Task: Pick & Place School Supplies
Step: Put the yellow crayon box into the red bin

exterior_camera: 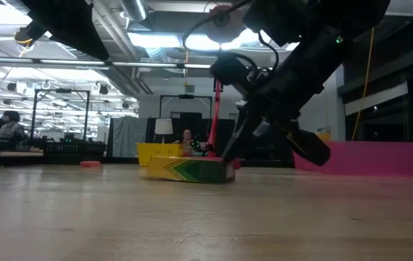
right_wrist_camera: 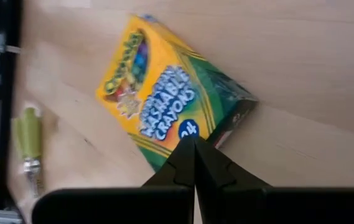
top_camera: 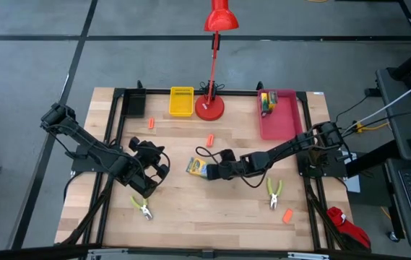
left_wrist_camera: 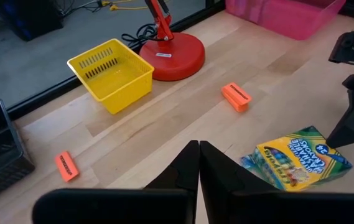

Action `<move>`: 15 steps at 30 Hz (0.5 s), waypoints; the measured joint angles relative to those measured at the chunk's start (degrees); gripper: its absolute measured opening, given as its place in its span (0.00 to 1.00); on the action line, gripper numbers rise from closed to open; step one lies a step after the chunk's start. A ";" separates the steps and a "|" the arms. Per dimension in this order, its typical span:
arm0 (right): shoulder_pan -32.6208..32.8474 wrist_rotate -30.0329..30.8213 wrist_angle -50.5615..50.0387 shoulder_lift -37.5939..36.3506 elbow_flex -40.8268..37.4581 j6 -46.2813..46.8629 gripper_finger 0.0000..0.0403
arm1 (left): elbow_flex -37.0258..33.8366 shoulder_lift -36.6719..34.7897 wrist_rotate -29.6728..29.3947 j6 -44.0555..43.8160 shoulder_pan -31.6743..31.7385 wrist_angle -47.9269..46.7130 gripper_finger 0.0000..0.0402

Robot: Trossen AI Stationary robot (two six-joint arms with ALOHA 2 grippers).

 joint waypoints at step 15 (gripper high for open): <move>0.45 -1.00 -2.59 -0.04 0.00 -0.10 0.00 | 0.00 0.00 0.00 0.00 0.00 -0.21 0.02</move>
